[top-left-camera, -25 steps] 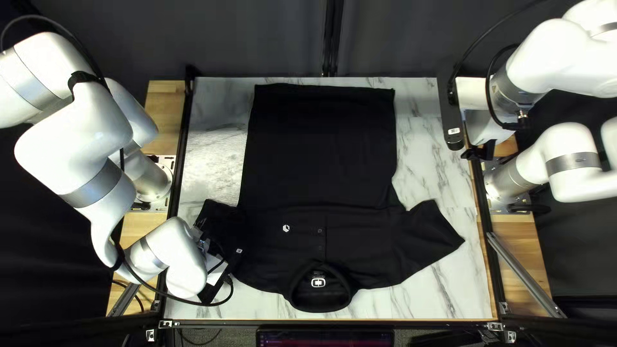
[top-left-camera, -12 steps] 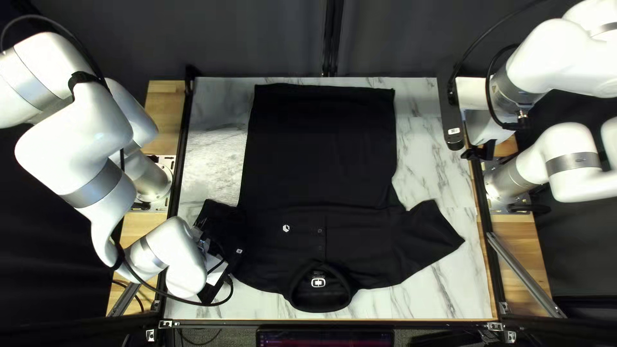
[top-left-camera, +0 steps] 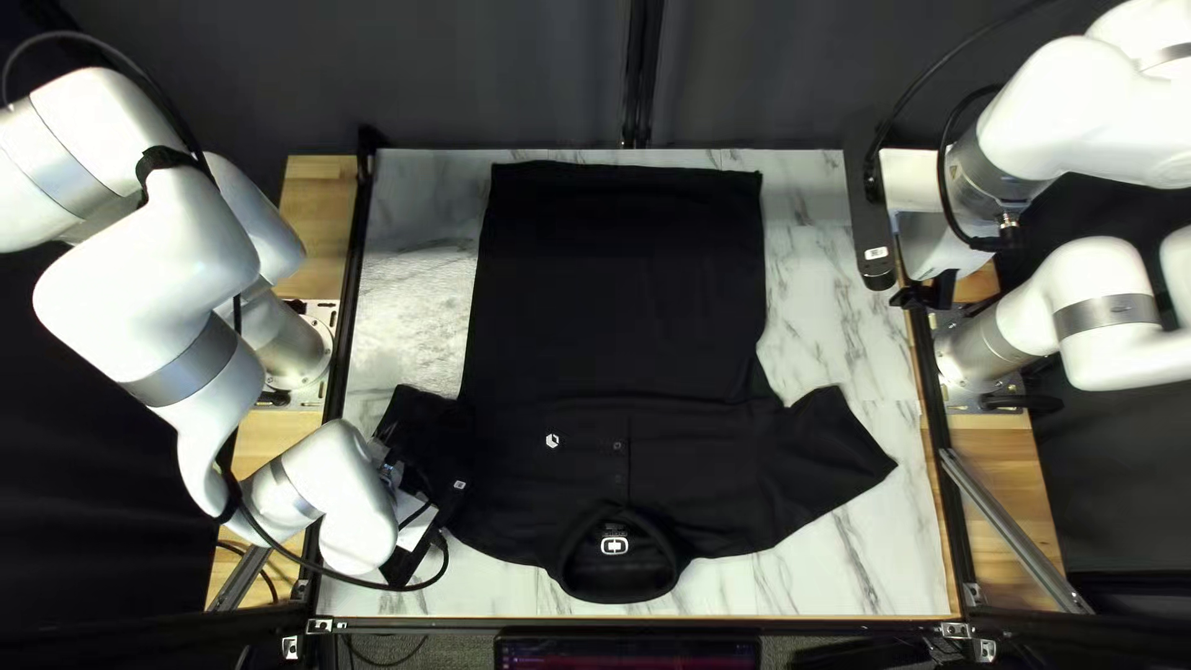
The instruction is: Fold t-shirt
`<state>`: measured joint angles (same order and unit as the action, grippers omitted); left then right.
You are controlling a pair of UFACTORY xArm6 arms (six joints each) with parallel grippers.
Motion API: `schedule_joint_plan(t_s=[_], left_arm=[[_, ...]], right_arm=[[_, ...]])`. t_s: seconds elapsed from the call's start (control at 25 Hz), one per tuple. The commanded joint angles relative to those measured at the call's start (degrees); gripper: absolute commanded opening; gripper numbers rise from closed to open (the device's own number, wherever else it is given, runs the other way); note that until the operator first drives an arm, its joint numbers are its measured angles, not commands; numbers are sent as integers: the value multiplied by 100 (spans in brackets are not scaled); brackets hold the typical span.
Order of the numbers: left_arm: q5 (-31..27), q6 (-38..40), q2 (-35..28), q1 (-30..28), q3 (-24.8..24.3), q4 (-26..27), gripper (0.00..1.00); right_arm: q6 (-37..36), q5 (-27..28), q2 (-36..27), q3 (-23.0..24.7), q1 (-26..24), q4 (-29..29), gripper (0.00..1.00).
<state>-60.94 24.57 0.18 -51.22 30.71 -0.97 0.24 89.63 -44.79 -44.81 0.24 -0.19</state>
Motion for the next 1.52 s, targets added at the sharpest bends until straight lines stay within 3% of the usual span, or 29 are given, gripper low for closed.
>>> schedule_joint_plan(t_s=[0.04,0.28,0.4,0.72,0.8,0.92,1.12,1.52], left_arm=[[-277,34,-83,25,164,-55,7],[-966,-82,-244,204,638,-350,7],[-1544,-331,-255,420,1163,-652,7],[-2649,-1163,1038,879,3353,-1681,0],[-2650,-1339,1254,998,3585,-1869,0],[-2409,-1595,1552,1237,3700,-2121,0],[-1945,-1735,1790,1511,3480,-2378,0],[-1911,-1818,1956,1591,3589,-2392,0]], right_arm=[[0,0,0,0,0,0,100],[0,0,0,0,0,0,100],[0,0,0,0,0,0,100],[0,0,0,0,0,0,100],[0,0,0,0,0,0,100],[0,0,0,0,0,0,100],[0,0,0,0,0,0,100],[0,0,0,0,0,0,100]])
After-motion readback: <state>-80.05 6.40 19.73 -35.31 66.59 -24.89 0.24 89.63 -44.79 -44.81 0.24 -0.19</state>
